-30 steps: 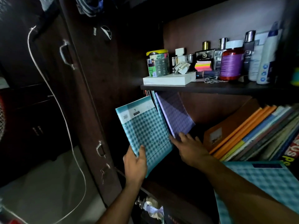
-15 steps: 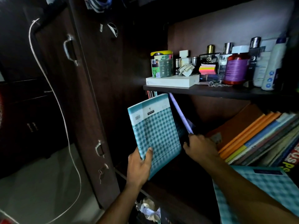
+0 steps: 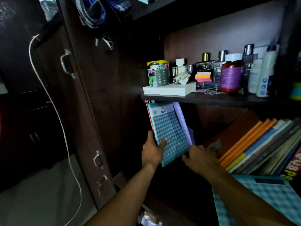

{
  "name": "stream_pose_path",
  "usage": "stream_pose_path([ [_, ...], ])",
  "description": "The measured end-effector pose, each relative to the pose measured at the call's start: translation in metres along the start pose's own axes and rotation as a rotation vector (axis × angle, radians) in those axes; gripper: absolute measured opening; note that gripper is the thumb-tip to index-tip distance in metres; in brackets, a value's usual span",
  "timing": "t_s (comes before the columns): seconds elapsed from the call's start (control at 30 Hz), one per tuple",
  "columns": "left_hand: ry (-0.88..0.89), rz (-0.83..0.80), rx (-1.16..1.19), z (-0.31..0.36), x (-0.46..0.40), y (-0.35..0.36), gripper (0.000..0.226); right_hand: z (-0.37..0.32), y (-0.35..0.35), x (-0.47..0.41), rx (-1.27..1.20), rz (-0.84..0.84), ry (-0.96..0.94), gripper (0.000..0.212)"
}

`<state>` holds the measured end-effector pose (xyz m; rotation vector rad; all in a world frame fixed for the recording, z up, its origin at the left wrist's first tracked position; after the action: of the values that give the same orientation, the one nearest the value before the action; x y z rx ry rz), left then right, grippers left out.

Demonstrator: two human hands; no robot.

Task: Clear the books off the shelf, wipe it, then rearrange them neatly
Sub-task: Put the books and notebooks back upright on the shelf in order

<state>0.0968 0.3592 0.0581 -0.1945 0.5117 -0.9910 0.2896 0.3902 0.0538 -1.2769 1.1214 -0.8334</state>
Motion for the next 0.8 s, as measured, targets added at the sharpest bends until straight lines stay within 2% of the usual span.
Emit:
stream_pose_path([
  [0.07,-0.003,0.058,-0.054,0.013,0.0,0.001,0.042,0.002,-0.001,0.0,-0.002,0.003,-0.015,0.035],
  [0.2,0.117,0.208,-0.102,0.029,0.022,-0.009,0.04,-0.001,0.006,-0.001,-0.028,-0.113,-0.08,0.036],
  [0.27,0.071,0.184,-0.082,0.013,0.019,-0.005,0.04,-0.001,0.009,-0.004,-0.046,-0.137,-0.082,0.043],
  [0.37,-0.028,0.098,-0.093,-0.012,0.0,0.005,0.028,0.001,0.015,-0.008,-0.105,-0.17,-0.111,0.042],
  [0.43,0.008,0.064,-0.142,-0.01,-0.003,0.013,0.027,0.0,0.015,-0.008,-0.127,-0.175,-0.124,0.04],
  [0.57,0.044,0.156,-0.052,-0.003,0.002,0.025,0.031,-0.003,0.009,-0.005,-0.117,-0.077,-0.101,0.04],
  [0.63,0.026,0.204,0.001,0.002,-0.002,0.025,0.03,-0.005,0.007,-0.003,-0.128,-0.093,-0.121,0.042],
  [0.7,0.012,0.198,0.013,0.005,-0.009,0.027,0.04,-0.006,0.007,-0.001,-0.154,-0.131,-0.145,0.048],
  [0.8,0.114,0.118,0.004,0.005,-0.004,0.034,0.048,-0.01,0.009,0.003,-0.183,-0.16,-0.189,0.059],
])
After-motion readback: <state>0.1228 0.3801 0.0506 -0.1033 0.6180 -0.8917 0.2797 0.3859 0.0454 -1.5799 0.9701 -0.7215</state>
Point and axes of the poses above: each hand's wrist, its own x-axis away from the middle knuckle, its own y-axis out of the palm, z = x × y, the point moved 8 cm from there along -x, towards the middle knuckle, and after that the axes turned 6 degrees about x, right-handed, at the moved point
